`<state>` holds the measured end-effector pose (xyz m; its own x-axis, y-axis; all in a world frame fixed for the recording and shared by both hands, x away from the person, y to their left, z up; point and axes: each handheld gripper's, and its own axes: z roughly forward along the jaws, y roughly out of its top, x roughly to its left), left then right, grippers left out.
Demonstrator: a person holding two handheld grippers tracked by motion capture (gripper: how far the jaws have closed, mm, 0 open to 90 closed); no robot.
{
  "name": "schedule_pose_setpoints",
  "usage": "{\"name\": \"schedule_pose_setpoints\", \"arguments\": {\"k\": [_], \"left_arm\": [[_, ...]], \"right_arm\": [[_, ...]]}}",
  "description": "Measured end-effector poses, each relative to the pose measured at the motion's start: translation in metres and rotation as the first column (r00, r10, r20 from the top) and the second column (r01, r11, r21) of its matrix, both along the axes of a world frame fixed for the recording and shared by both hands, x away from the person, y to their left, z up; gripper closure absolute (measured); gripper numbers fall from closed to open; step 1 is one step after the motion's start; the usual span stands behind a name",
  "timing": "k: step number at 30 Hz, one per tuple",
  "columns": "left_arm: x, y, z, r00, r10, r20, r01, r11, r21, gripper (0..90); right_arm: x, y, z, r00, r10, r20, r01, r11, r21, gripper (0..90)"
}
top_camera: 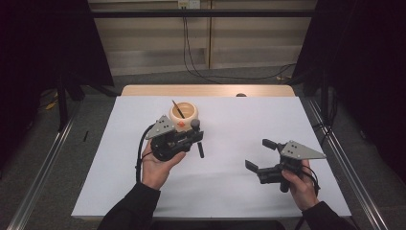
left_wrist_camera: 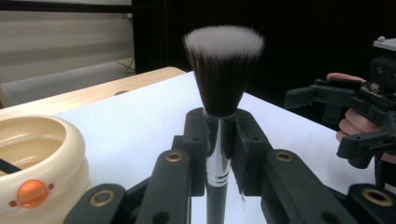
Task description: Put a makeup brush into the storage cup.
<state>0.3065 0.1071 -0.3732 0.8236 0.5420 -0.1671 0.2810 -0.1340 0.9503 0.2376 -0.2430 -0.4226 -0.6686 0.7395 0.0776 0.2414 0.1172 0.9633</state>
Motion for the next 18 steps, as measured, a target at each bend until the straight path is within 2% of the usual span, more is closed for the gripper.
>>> {"name": "schedule_pose_setpoints", "arguments": {"k": [1,3,6,12,15,18], "left_arm": [[0.001,0.002,0.001,0.9999,-0.012,0.001,0.012,0.9999,-0.009,77.6],[0.002,0.004,0.004,1.0000,-0.001,0.004,0.001,0.9999,-0.010,77.6],[0.005,0.007,0.009,0.9999,0.011,0.008,-0.011,0.9999,-0.008,77.6],[0.014,0.015,0.013,0.9995,0.030,0.008,-0.030,0.9995,-0.014,77.6],[0.018,0.018,0.017,0.9987,0.050,0.008,-0.049,0.9987,-0.015,77.6],[0.022,0.020,0.020,0.9988,0.046,0.015,-0.046,0.9989,-0.011,77.6]], "right_arm": [[-0.001,-0.002,-0.001,1.0000,-0.004,0.009,0.004,1.0000,-0.004,1.1],[-0.003,-0.006,-0.003,0.9995,-0.030,0.008,0.030,0.9995,-0.006,1.1],[-0.006,-0.010,-0.006,0.9992,-0.041,-0.002,0.041,0.9991,0.009,1.1],[-0.018,-0.019,-0.011,0.9966,-0.081,0.014,0.081,0.9967,0.001,0.5],[-0.024,-0.029,-0.016,0.9936,-0.113,0.008,0.113,0.9936,-0.006,0.7],[-0.031,-0.037,-0.019,0.9916,-0.129,-0.007,0.129,0.9916,-0.007,0.7]]}}
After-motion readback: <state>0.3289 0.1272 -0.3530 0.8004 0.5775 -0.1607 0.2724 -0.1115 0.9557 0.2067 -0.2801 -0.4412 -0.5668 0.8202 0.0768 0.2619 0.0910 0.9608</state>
